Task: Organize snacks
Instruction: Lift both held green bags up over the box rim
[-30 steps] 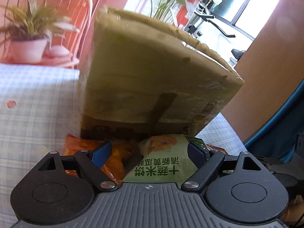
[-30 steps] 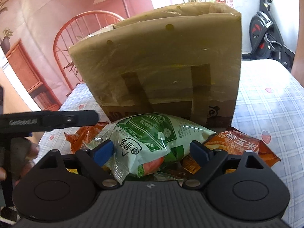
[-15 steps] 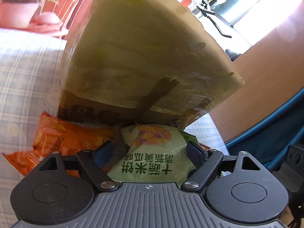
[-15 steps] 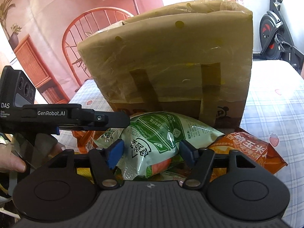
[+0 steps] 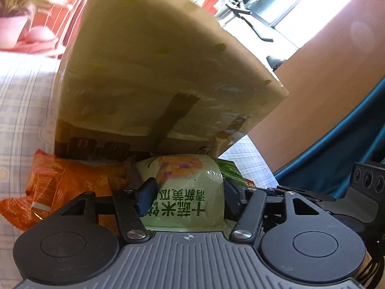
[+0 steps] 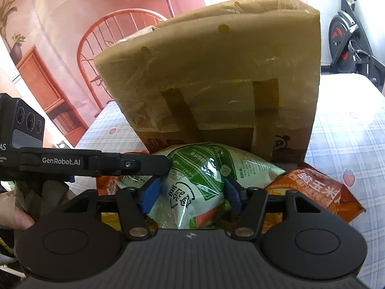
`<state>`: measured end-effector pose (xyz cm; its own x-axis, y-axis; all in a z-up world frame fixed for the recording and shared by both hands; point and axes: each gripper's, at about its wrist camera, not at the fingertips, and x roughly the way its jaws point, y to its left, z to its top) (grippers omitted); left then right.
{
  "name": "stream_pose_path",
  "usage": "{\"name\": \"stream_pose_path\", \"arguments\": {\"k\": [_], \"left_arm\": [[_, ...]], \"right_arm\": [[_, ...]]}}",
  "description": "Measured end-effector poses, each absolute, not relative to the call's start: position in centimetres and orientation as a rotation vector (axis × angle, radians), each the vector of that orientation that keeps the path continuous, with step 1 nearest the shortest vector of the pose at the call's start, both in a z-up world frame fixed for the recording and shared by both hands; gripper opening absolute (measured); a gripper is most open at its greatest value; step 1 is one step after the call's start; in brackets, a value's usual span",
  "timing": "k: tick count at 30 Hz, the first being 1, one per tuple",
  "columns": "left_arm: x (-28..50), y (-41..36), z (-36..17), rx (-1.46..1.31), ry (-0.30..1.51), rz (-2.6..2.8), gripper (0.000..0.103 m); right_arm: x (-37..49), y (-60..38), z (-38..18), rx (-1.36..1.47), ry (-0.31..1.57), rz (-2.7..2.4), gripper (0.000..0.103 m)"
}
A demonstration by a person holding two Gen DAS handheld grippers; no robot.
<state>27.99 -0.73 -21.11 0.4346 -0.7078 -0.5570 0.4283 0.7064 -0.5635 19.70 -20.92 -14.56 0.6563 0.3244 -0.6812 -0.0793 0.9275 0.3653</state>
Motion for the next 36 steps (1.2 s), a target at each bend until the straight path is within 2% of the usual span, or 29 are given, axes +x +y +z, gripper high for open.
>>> {"name": "stream_pose_path", "arguments": {"k": [4,23,36], "left_arm": [[27.4,-0.9,-20.1,-0.351,0.840,-0.725,0.062],[24.2,0.3,-13.7,-0.399,0.689,-0.743,0.060],[20.1,0.9,-5.6,-0.372,0.484,-0.747,0.060]], "right_arm": [[19.2,-20.7,-13.8,0.299,0.801,0.250,0.050],[16.9,-20.9,-7.9,0.276,0.652,0.292,0.049],[14.7,-19.9,-1.3,0.198,0.497,0.357,0.049]]}}
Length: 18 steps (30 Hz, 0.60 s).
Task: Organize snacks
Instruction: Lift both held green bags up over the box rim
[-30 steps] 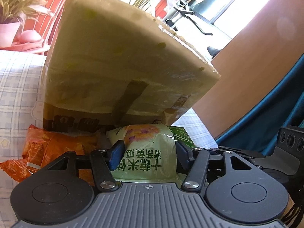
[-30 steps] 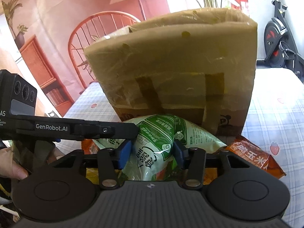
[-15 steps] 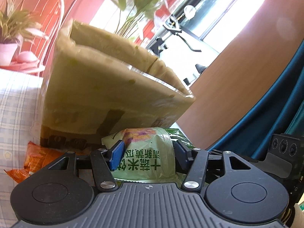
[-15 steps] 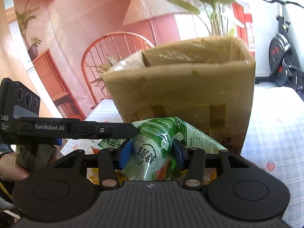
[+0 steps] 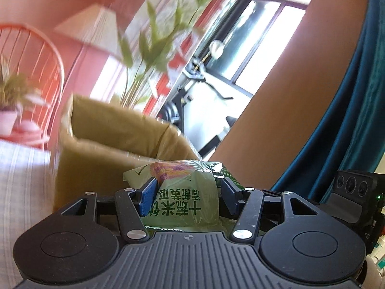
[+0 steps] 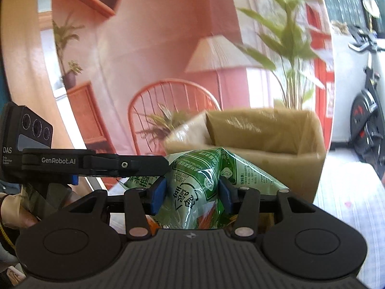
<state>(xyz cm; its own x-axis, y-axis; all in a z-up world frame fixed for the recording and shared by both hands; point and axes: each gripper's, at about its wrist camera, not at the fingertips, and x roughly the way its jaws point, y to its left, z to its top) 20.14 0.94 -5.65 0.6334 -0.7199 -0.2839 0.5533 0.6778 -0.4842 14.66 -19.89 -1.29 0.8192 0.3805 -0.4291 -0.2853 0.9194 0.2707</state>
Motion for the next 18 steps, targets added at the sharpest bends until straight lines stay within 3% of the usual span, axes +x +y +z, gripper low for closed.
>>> {"name": "stream_pose_path", "arguments": {"k": [11,18], "left_arm": [[19.9,1.6,-1.7,-0.348,0.357,-0.704,0.060],[24.2,1.0,0.6,-0.308,0.355,-0.666,0.060]], "right_arm": [[16.5,-18.7,3.2,0.070,0.393,0.433,0.049],[21.0,-19.2,4.2,0.046,0.371,0.479,0.049]]}}
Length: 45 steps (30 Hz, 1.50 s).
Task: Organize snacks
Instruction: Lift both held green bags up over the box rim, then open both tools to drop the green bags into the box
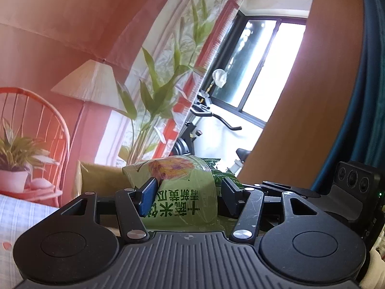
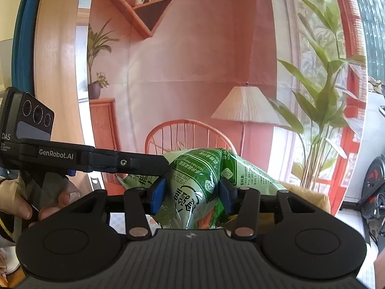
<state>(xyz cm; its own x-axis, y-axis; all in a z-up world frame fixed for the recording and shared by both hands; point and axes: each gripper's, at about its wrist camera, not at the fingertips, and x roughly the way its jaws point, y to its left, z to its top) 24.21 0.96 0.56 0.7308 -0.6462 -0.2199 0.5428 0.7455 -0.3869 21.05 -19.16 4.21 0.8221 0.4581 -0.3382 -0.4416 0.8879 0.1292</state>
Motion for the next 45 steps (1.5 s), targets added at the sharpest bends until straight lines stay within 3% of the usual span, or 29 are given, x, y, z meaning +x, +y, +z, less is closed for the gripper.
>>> {"name": "stream_pose_path", "arguments": {"k": [8,16,28,45], "left_arm": [[31.0,-0.8,-0.2,-0.267,0.466,-0.617,0.060],[37.5,-3.3,-3.6,-0.224,0.656,-0.559,0.061],[42.2,-5.2,-8.8,-0.217,0.844,-0.514,0.061],[41.0,-4.9,-7.8,-0.170,0.815,-0.458,0.062]], "right_arm": [[27.7,-21.8,2.0,0.113,0.423,0.513,0.049],[35.1,-25.4,-4.2,0.280,0.613,0.541,0.049],[39.1,-27.7,-10.4,0.355,0.808,0.481,0.049],[39.0,-26.6,-10.4,0.265,0.867,0.314,0.051]]}}
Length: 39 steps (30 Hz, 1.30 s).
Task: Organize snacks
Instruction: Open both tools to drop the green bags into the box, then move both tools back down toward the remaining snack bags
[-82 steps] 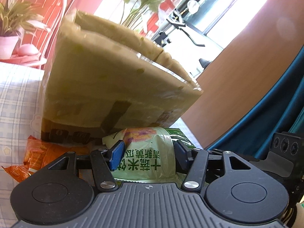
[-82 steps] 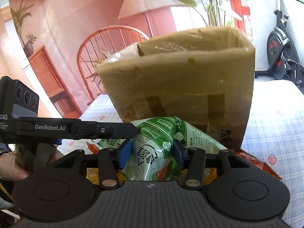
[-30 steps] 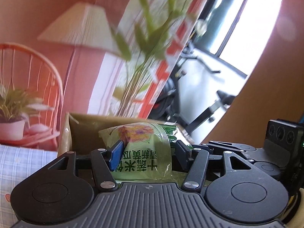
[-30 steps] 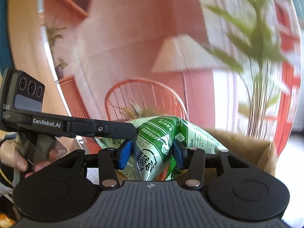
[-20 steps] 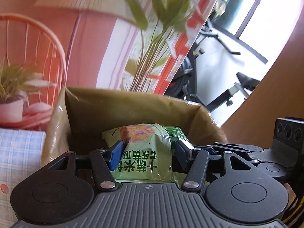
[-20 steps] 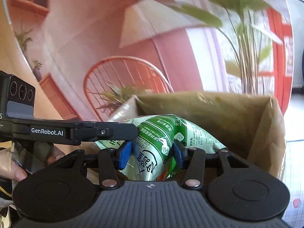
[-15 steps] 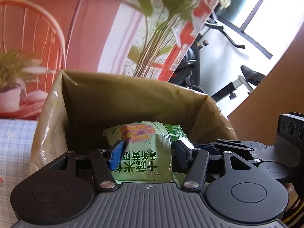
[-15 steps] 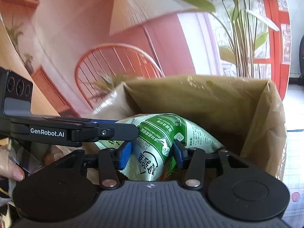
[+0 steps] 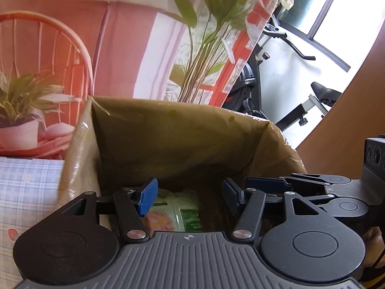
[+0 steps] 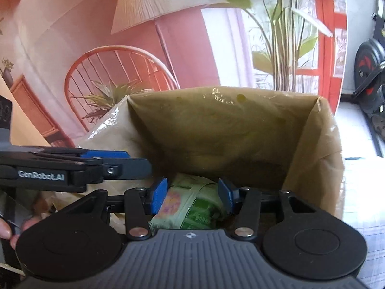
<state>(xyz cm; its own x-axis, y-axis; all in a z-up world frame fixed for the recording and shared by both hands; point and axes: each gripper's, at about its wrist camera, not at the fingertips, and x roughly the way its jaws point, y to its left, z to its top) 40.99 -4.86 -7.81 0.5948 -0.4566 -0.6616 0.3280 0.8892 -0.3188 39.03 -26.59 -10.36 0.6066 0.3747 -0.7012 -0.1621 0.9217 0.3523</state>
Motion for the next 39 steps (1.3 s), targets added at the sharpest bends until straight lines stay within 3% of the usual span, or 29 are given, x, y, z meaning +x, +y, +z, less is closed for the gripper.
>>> {"name": "stream_pose_path", "arguments": {"k": [22,27,39], "left_arm": [[28.9,3.0,2.7,-0.147,0.554,-0.353,0.062],[24.3,4.7,1.7,-0.102,0.531,-0.335,0.076],[17.1,6.4,-8.1,-0.066,0.685,-0.267,0.081]], "right_arm": [[28.0,-28.0,-3.5,0.247,0.637,0.263,0.051],[24.1,-28.1,-3.7,0.248,0.616,0.260,0.052],[16.2,-25.3,-8.7,0.235,0.666,0.226,0.056]]}}
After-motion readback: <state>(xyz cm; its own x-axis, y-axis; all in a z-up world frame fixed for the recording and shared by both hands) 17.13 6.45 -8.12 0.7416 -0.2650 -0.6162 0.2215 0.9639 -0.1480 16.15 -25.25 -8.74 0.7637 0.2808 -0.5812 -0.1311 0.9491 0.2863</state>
